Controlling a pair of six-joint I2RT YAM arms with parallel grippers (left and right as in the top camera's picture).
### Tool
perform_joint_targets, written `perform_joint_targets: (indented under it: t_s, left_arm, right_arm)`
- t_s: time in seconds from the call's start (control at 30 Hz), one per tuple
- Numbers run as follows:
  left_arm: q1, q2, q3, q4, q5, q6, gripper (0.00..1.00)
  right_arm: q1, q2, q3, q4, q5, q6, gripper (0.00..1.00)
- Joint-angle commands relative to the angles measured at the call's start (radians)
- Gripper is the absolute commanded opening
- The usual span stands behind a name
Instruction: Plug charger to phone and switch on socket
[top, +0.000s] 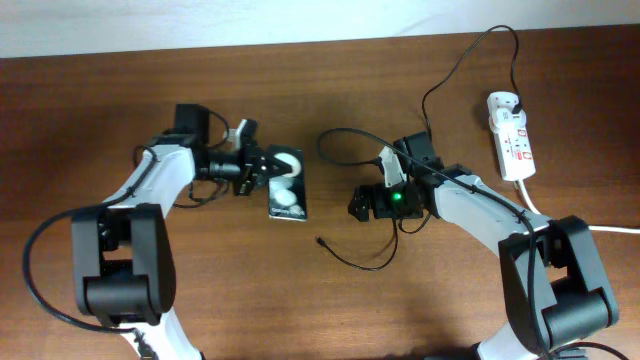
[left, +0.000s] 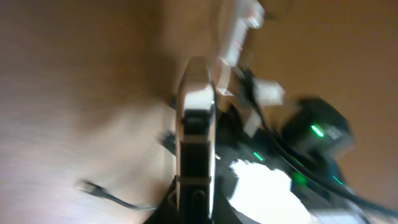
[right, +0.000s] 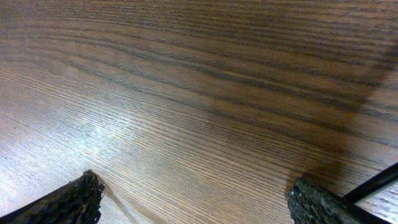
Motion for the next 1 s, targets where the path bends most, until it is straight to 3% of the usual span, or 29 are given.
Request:
perform_joint_targets:
  t_s: [0.0,0.07,0.1,0.13,0.2,0.3,0.4,0.47,0.67,0.8,0.97]
  left_arm:
    - [0.036,0.0,0.012,0.026,-0.36,0.035,0.0]
    - [0.036,0.0,0.012,0.031,-0.404,0.035,0.0]
    - [0.035,0.0,0.012,0.04,-0.405,0.039,0.0]
    - [0.035,0.0,0.012,0.059,-0.409,0.043,0.0]
    - [0.036,0.0,0.012,0.087,-0.416,0.042,0.0]
    - [0.035,0.001,0.012,0.097,-0.466,0.069,0.0]
    - [0.035,0.001,0.01,0.089,-0.449,0.086,0.0]
    - [0.035,0.001,0.01,0.089,-0.449,0.091,0.0]
    - [0.035,0.001,0.01,0.091,-0.449,0.09,0.0]
    - [0.035,0.001,0.01,0.089,-0.449,0.09,0.0]
    - [0.035,0.001,0.01,0.088,-0.449,0.09,0.0]
  right_arm:
    - [-0.002,0.019,-0.013,0.016,0.022,-0.01,0.99]
    - [-0.001,0.019,-0.013,0.029,-0.024,-0.011,0.99]
    - [-0.001,0.019,-0.013,0.036,-0.047,-0.011,0.93]
    - [-0.001,0.016,-0.007,0.034,-0.056,-0.011,0.74]
    - [-0.001,-0.001,0.084,-0.084,-0.056,-0.086,0.66]
    - [0.035,-0.013,0.237,-0.352,-0.029,-0.233,0.66]
    - [0.131,-0.013,0.245,-0.428,-0.003,-0.311,0.67]
    - [0.221,-0.012,0.243,-0.44,0.006,-0.367,0.73]
    - [0.475,0.021,0.22,-0.43,0.282,-0.361,0.73]
    - [0.567,0.06,0.22,-0.364,0.391,-0.343,0.7]
    - [0.582,0.161,0.22,-0.339,0.471,-0.344,0.63]
